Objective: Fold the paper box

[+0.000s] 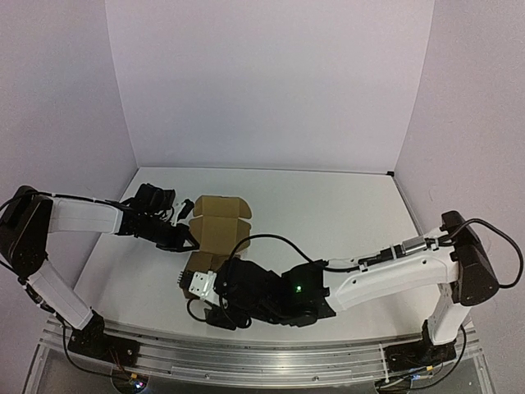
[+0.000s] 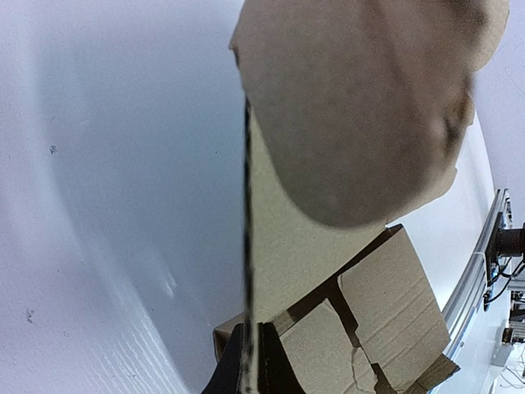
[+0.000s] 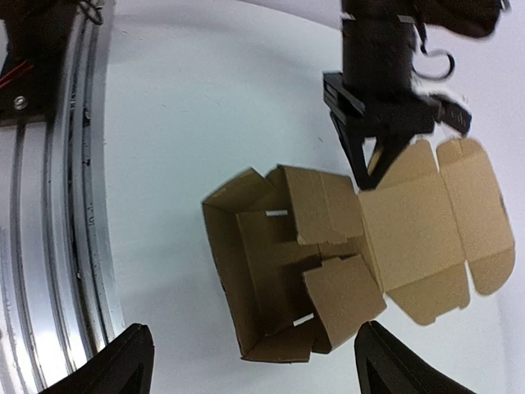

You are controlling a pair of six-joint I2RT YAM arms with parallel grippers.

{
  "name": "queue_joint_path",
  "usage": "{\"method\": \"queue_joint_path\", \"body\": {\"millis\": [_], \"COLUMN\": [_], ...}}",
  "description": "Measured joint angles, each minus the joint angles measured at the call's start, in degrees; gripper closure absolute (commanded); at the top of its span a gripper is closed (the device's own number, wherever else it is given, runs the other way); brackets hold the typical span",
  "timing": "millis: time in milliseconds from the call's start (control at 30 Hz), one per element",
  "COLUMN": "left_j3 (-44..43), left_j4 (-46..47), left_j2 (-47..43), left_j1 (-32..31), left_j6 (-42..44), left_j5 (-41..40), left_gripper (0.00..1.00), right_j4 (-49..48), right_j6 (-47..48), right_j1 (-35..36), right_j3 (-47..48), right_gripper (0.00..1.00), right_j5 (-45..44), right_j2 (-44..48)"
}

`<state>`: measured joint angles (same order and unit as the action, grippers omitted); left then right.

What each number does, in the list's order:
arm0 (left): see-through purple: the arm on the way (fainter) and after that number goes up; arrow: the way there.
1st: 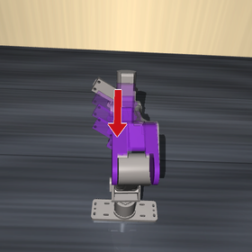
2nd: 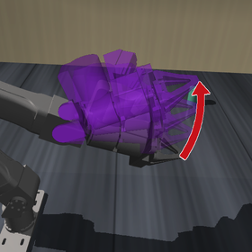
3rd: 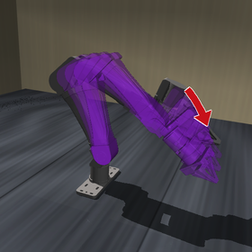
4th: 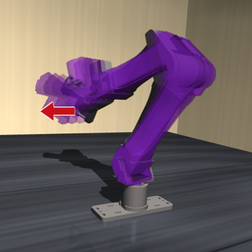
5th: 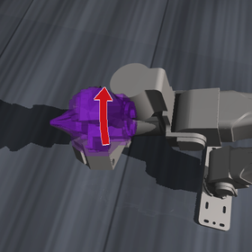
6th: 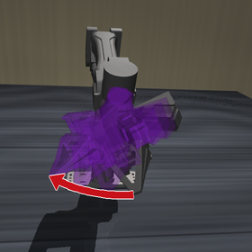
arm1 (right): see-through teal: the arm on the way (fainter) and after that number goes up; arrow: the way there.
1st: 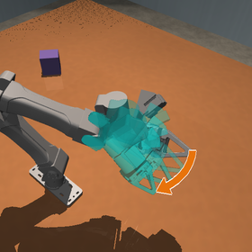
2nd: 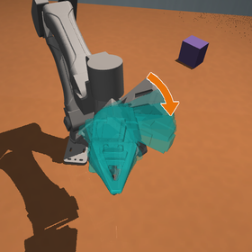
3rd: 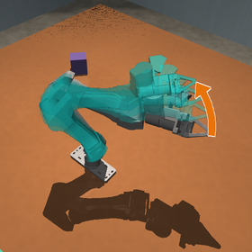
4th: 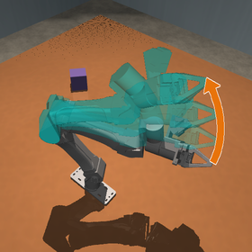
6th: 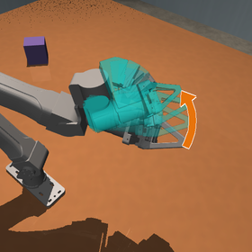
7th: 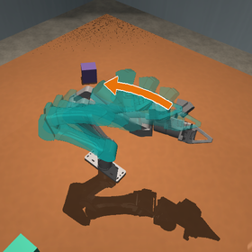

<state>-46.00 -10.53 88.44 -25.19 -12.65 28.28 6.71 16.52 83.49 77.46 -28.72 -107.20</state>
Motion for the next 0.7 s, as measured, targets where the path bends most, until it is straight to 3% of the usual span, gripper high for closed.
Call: {"method": "queue_joint_path", "body": {"millis": [100,300,700], "left_j3": [0.0,0.0,0.0], "left_j4": [-0.01,-0.03,-0.49], "left_j2": [0.0,-0.05,-0.5], "left_j1": [0.0,0.0,0.0], "left_j6": [-0.27,-0.79,-0.89], "left_j5": [0.01,0.06,1.27], "left_gripper": [1.0,1.0,1.0], "right_j4": [-0.96,-2.17,-5.08], "right_j6": [6.61,14.56,18.63], "right_j1": [0.92,-0.13,-3.32], "right_j3": [1.37,3.56,7.54], "right_gripper": [0.29,0.27,0.29], "right_j5": [-0.07,0.14,-0.06], "right_j2": [-1.05,-7.19,-13.63]}}
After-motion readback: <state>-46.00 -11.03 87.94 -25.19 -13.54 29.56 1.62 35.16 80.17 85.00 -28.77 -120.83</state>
